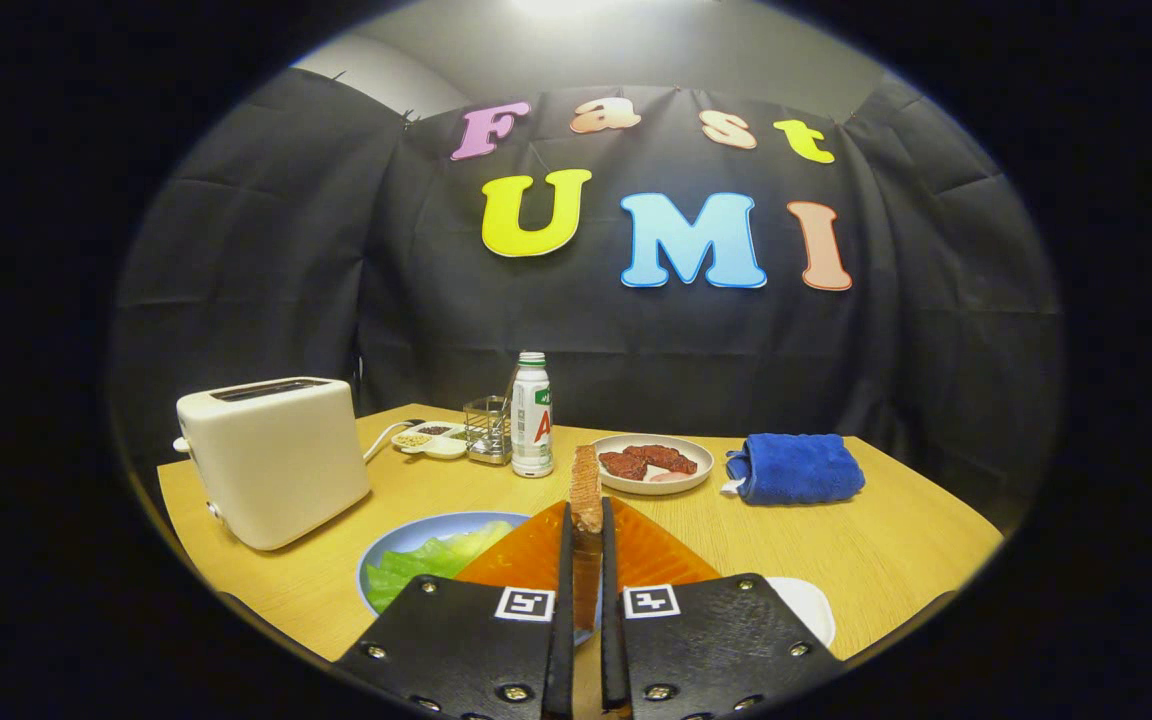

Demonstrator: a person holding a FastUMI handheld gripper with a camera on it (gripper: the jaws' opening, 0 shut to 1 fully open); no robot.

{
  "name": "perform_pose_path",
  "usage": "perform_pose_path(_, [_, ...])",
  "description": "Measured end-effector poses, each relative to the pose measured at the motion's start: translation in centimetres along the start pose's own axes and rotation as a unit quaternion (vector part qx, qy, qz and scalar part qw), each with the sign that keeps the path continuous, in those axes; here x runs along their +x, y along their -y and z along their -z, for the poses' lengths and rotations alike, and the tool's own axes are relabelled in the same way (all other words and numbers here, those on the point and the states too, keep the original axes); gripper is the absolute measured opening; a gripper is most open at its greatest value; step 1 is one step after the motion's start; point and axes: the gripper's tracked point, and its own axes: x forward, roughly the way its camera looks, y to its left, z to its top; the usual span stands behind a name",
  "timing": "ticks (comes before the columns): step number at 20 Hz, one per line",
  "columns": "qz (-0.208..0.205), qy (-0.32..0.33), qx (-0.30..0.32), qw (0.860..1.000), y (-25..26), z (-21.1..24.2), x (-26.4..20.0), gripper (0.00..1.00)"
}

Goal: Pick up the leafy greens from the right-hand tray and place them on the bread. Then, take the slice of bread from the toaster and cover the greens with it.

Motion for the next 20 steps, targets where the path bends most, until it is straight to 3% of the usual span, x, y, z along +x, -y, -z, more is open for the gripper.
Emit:
perform_pose_path(6, [0.001,-0.005,-0.021,1.0,-1.5,0.5,0.5,0.11])
perform_pose_path(12, [-0.027,-0.016,-0.025,0.999,-4.4,1.4,0.7,0.11])
perform_pose_path(20, [-0.075,-0.058,0.029,0.995,-7.7,2.8,1.5,0.11])
